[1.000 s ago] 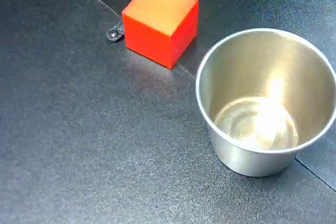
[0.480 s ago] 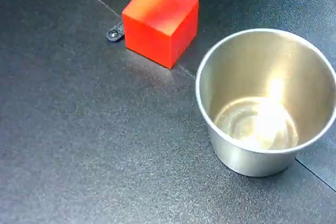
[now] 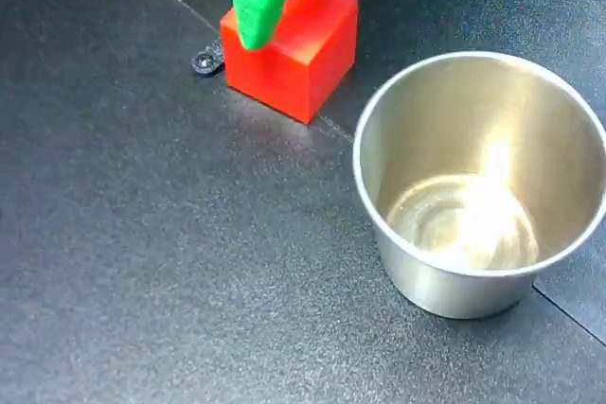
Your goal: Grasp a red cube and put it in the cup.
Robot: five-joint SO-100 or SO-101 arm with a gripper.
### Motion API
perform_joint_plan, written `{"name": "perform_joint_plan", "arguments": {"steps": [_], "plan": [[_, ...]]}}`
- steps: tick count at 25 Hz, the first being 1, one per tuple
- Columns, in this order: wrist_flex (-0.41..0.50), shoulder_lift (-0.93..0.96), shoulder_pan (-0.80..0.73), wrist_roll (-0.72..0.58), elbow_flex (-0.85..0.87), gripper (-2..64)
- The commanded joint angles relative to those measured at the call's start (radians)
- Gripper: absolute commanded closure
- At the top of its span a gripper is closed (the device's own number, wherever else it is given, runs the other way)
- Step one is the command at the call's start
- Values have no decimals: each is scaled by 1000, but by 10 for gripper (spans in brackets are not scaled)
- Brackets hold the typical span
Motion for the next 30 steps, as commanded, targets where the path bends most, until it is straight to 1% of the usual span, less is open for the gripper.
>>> {"name": "perform_joint_plan", "arguments": {"steps": [1, 7, 11, 13, 18, 20, 30], "plan": [[3, -9, -18, -3, -72, 279], [5, -91, -38, -17, -186, 279], [5, -118, -29, -127, -187, 279], [3, -120, -23, -156, -187, 279], [-80, -123, -20, -156, -186, 279], [-97, -123, -20, -155, -179, 279], [-81, -176, 0, -155, -184, 280]]}}
